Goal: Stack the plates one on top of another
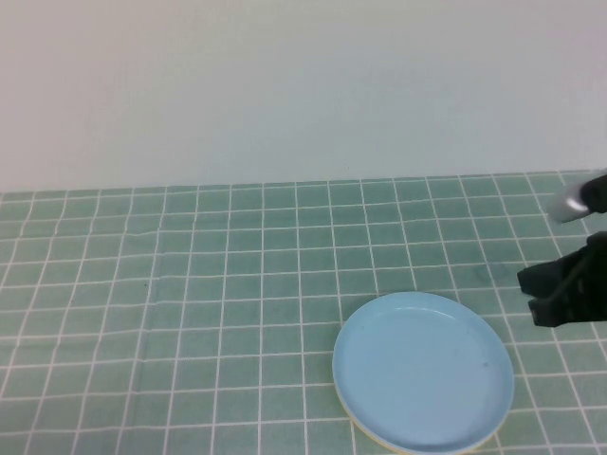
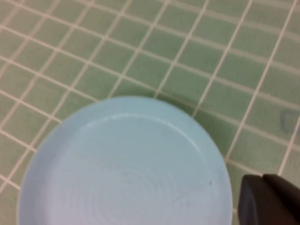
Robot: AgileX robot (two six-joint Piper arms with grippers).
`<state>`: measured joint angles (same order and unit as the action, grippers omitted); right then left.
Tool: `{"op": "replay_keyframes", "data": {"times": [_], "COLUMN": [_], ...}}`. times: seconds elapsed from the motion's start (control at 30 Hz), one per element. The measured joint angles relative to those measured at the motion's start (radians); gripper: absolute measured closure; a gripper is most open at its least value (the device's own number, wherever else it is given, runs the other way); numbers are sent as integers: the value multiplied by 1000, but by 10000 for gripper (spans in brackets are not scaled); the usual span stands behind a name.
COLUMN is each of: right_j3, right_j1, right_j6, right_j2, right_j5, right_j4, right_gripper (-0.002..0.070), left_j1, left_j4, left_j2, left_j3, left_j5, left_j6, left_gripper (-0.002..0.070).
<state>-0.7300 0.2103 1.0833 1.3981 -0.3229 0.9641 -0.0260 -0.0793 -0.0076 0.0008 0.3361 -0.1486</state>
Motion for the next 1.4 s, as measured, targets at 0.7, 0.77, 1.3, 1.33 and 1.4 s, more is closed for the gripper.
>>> {"op": "replay_keyframes", "data": {"times": [0.7, 0.77, 1.3, 1.33, 1.4], "right_j3": [6, 6, 170, 200, 255], "right_j1": [0, 0, -89, -111, -142], "right_j6": [18, 18, -11, -14, -18], "right_j2": [-380, -371, -791, -844, -932], "right_j5": [-164, -152, 98, 102, 121], "right_j4": [-10, -10, 15, 25, 35], "right_gripper": [678, 678, 678, 678, 678], "left_j1": [0, 0, 0, 0, 0], "left_j4": [0, 0, 0, 0, 0], "left_j2": [0, 0, 0, 0, 0], "left_j3": [0, 0, 0, 0, 0], "left_j5": [0, 0, 0, 0, 0], "left_j6": [0, 0, 0, 0, 0], "left_gripper": [676, 676, 676, 676, 676]}}
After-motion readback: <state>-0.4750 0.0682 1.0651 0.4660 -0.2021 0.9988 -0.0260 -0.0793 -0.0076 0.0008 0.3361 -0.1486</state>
